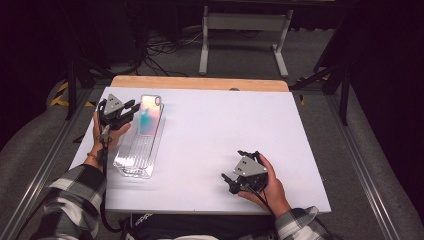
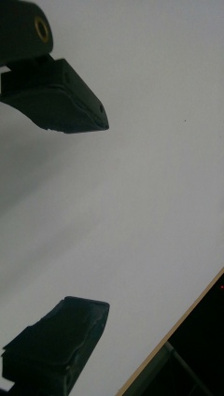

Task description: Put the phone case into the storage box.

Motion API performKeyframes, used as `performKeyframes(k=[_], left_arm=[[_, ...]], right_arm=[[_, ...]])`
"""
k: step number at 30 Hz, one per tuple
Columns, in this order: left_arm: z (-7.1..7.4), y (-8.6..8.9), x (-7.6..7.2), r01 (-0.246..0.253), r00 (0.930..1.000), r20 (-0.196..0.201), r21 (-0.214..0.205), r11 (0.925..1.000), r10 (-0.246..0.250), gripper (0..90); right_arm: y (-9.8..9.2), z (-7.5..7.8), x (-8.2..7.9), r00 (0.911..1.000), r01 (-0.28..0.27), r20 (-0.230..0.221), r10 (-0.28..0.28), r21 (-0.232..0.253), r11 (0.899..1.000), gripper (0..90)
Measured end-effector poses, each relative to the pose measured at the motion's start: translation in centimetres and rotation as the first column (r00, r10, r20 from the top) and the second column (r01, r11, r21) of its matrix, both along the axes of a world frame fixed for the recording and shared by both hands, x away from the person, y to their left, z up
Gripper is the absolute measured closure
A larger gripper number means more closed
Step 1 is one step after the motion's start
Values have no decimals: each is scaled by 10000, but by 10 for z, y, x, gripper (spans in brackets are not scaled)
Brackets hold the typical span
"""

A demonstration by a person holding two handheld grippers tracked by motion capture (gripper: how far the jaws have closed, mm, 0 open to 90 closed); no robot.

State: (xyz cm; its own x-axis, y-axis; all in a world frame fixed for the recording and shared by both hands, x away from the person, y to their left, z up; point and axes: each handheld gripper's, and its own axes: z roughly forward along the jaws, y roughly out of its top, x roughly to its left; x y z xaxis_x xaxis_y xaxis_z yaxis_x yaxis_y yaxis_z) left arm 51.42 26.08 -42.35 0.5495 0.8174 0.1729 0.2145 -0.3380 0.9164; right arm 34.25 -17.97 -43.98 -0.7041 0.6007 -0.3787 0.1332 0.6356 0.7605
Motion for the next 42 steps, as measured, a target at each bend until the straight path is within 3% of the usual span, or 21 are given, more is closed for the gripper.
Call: performKeyframes(k=[14, 27, 42], left_arm=[[3, 1, -5, 187, 9998, 18, -180, 9997, -187, 708], [12, 5, -18, 409, 9987, 324, -468, 9981, -394, 713], [21, 3, -32, 661, 9962, 598, -511, 9965, -630, 704]], right_arm=[[-1, 1, -1, 9999, 42, 98, -44, 113, 9999, 112], [-2, 4, -1, 9997, 54, 225, -61, 302, 9995, 112], [-5, 6, -2, 9993, 176, 314, -196, 636, 9978, 105]])
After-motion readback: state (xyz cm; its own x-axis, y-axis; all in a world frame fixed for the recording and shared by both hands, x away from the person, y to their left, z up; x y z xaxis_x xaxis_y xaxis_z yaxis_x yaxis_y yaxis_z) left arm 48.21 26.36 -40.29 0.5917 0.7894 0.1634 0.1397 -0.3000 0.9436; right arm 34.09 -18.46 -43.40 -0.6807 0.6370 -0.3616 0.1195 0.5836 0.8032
